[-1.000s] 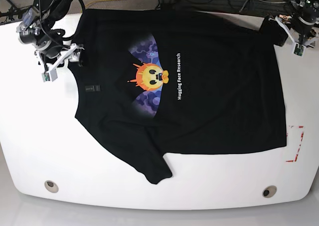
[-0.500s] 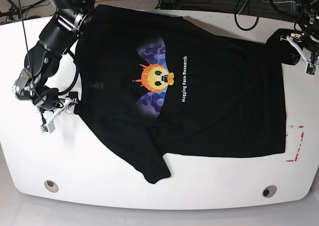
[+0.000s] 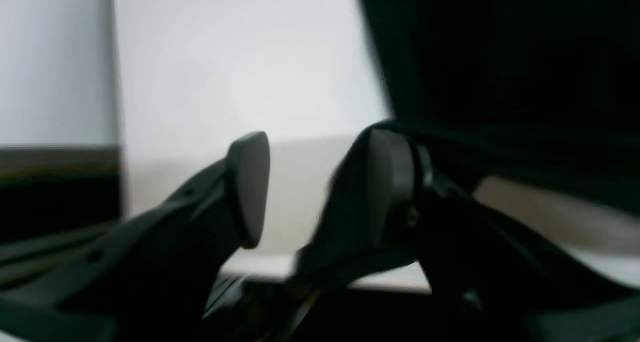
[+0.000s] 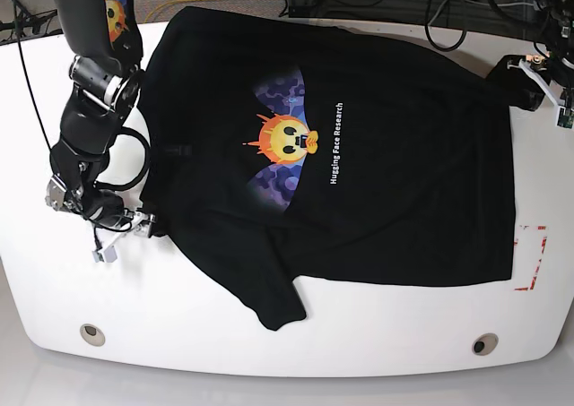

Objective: Fold the T-shirt properly
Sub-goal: 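Move both grippers to the T-shirt's side edges and grasp them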

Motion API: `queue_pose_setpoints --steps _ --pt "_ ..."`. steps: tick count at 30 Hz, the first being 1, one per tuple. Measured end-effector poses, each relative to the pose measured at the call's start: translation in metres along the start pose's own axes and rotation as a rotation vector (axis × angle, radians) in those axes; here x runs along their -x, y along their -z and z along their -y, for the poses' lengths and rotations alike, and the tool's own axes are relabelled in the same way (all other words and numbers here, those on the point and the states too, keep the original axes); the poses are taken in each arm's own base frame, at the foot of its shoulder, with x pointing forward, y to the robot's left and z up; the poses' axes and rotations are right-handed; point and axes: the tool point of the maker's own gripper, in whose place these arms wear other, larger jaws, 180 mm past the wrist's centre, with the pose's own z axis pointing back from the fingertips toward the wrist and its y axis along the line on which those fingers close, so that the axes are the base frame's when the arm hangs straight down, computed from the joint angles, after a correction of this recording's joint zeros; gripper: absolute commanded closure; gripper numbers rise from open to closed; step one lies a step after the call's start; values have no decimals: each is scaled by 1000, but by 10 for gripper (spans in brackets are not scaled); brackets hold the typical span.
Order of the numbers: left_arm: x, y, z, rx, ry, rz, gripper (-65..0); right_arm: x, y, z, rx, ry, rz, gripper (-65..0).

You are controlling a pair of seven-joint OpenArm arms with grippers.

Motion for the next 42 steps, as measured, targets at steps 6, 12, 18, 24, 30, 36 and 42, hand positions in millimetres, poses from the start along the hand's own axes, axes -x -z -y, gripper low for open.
queue_pose_setpoints --steps 6,12,18,24,30,36,42 --pt "-16 -10 5 73 -106 122 -281 -3 14 -13 -54 49 69 -525" --pt "-18 -11 21 163 -119 120 -281 -1 26 -35 -104 63 77 -523" --pt "-34 -3 1 86 -102 119 -282 1 35 -55 -143 67 66 -468" --pt "-58 20 -23 -44 -114 120 -286 6 39 -62 -157 66 47 -250" --pt "-71 65 -48 -118 -151 31 -329 16 42 -65 -154 58 3 -16" --pt "-79 111 -50 -75 -263 -43 -440 18 42 -63 -153 59 -4 0" --pt "-97 146 -48 -46 -386 32 -464 18 42 -64 -155 60 -4 0"
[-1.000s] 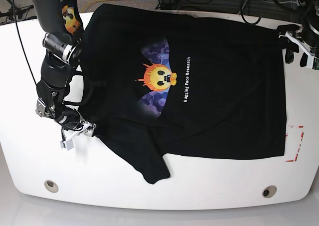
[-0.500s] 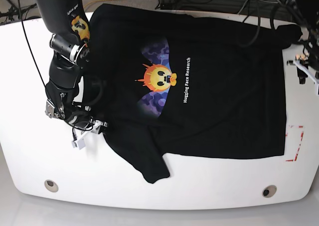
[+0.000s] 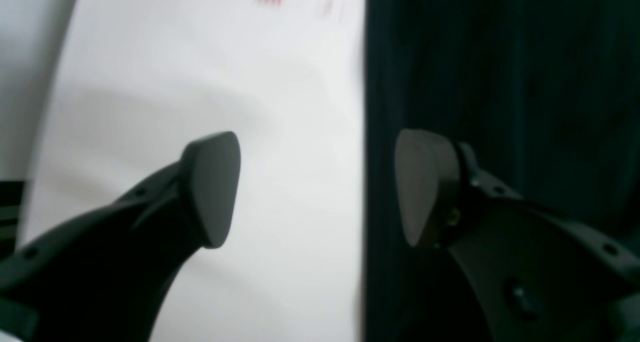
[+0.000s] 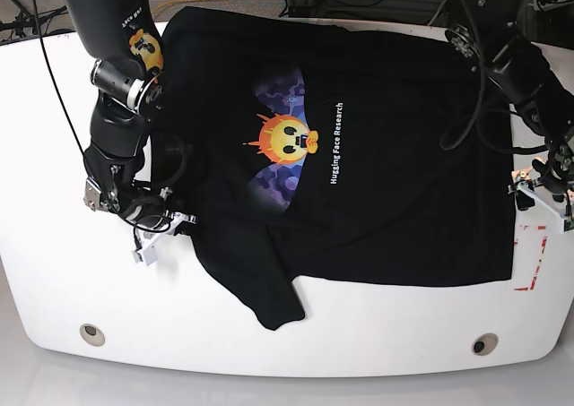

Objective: Fold the T-shirt properly
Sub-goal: 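Move both grippers to the T-shirt's side edges and grasp them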

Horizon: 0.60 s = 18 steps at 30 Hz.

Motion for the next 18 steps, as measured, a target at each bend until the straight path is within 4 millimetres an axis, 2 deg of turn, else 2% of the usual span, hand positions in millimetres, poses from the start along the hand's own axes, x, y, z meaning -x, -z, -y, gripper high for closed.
queue_pose_setpoints --steps 5,11,18 --pt "4 30 22 61 -15 -1 -464 0 0 0 1 0 1 0" --pt "4 53 24 78 -103 26 -465 0 -2 2 3 3 3 0" --pt "3 70 27 120 -173 57 -465 1 -2 3 2 6 4 0"
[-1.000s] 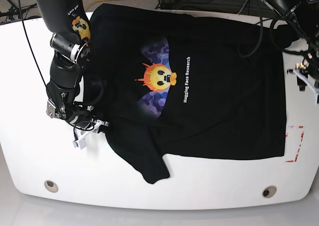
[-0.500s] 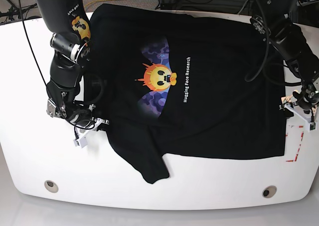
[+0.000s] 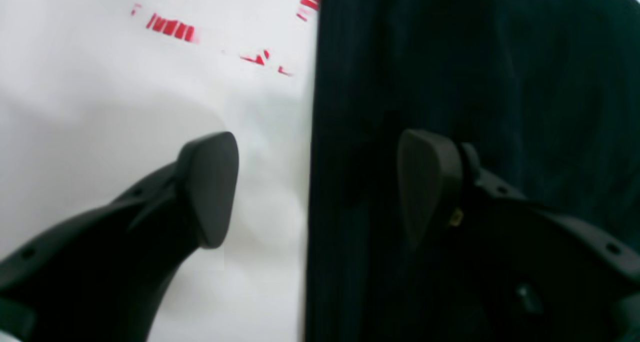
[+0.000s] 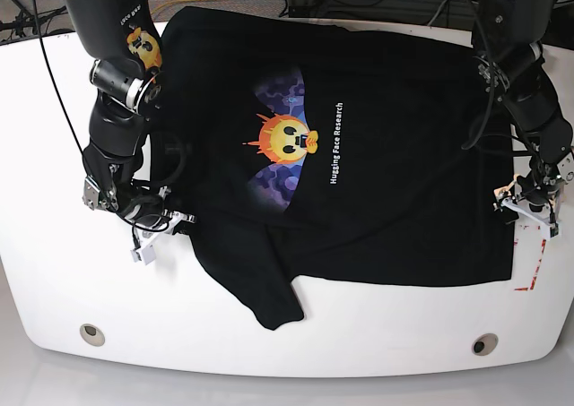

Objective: Fold the T-shirt properly
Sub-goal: 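Move both grippers to the T-shirt's side edges and grasp them, then lift the grasped edges and fold them over toward the collar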

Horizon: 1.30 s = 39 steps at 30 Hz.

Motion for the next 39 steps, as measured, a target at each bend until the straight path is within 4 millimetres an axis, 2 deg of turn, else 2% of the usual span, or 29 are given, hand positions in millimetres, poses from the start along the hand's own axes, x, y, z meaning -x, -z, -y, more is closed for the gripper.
queue_pose_setpoints --steps 6,14,16,17,21,23,31,39 --pt "-8 15 20 59 -66 14 -465 1 1 -1 -2 1 -1 0" --pt "-6 23 40 104 -105 5 -456 0 1 -1 -3 1 -1 0" --pt "-6 24 45 111 -108 13 -403 0 1 -1 -3 1 -1 0" --pt "-6 25 47 115 -109 12 -354 0 1 -1 -3 1 -1 0" --pt "-1 26 51 124 -113 1 -83 -1 0 -1 1 -7 1 0" --pt "1 26 52 126 -87 -10 -8 -4 -4 2 22 -30 -1 0" --pt "3 27 58 135 -55 -22 0 -12 -20 8 81 -101 -20 0" --pt "1 21 61 166 -1 -71 0 -41 -42 3 134 -194 -2 0"
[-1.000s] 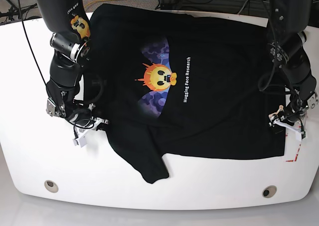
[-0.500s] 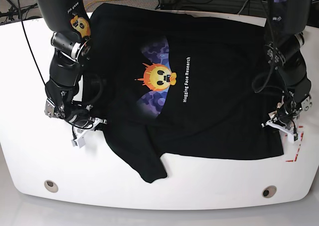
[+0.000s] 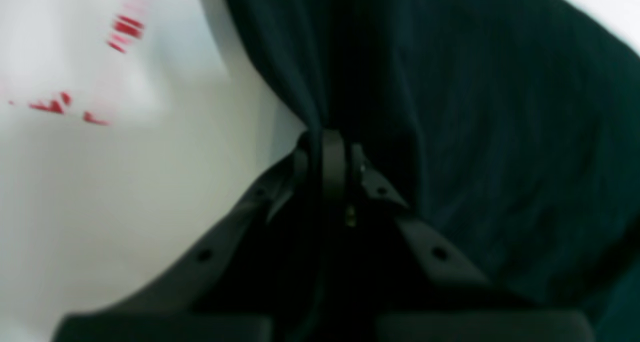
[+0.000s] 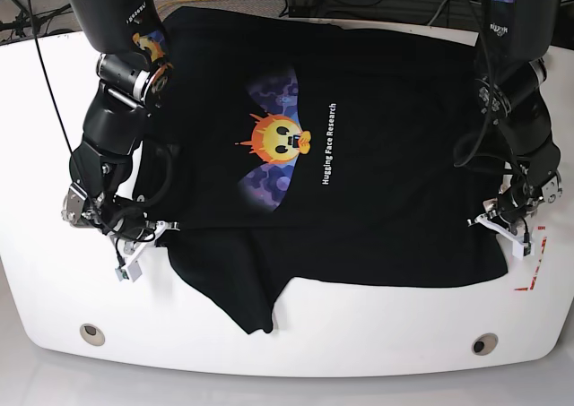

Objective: Fold the T-shirt properly
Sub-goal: 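Lift the grasped edges and fold them over toward the collar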

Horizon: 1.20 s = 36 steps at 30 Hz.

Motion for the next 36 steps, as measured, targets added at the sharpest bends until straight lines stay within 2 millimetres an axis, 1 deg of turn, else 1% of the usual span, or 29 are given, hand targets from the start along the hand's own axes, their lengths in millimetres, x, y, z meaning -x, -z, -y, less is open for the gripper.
queue_pose_setpoints --steps 2,6,8,10,12,13,15,17,20,23,25,27,28,29,31,33,35,36 --pt "-8 -7 -2 4 -3 8 0 -11 -5 2 13 -16 19 0" --pt "-40 -26 -11 -12 44 52 0 -36 -17 6 35 -48 33 0" --pt "-55 -36 -11 -15 84 69 0 -52 -22 5 47 -94 34 0" --pt "-71 -44 -5 -17 124 85 0 -75 -27 -1 56 -156 49 0" --pt "-87 -51 1 -31 146 106 0 -92 -32 -6 59 -207 60 0" --pt "-99 -57 5 -37 162 122 0 -108 -37 -10 61 -233 80 0" --pt "-118 -70 10 -51 196 147 0 -129 -45 -14 70 -275 104 0" --pt "-139 -86 9 -82 223 181 0 -145 -56 -15 87 -298 98 0" --pt "-171 -114 5 -134 252 258 0 -182 -79 -15 116 -322 155 0" --pt "-198 -148 5 -192 281 326 0 -224 -108 -26 126 -351 228 0" --pt "-217 -170 7 -230 297 362 0 -243 -125 -32 129 -369 247 0" --pt "-252 -199 16 -239 304 462 0 -270 -150 -37 143 -388 300 0" --pt "-262 -207 18 -238 300 487 0 -277 -158 -37 153 -390 315 0" --pt "-279 -221 24 -236 308 525 0 -290 -172 -39 162 -397 341 0" --pt "-306 -244 36 -224 346 596 0 -303 -189 -42 181 -407 356 0" --pt "-328 -265 48 -198 378 665 0 -309 -204 -40 213 -417 371 0" --pt "-340 -279 53 -183 397 706 0 -311 -213 -40 217 -422 387 0" --pt "-342 -283 55 -177 406 720 0 -307 -214 -39 230 -423 367 0"
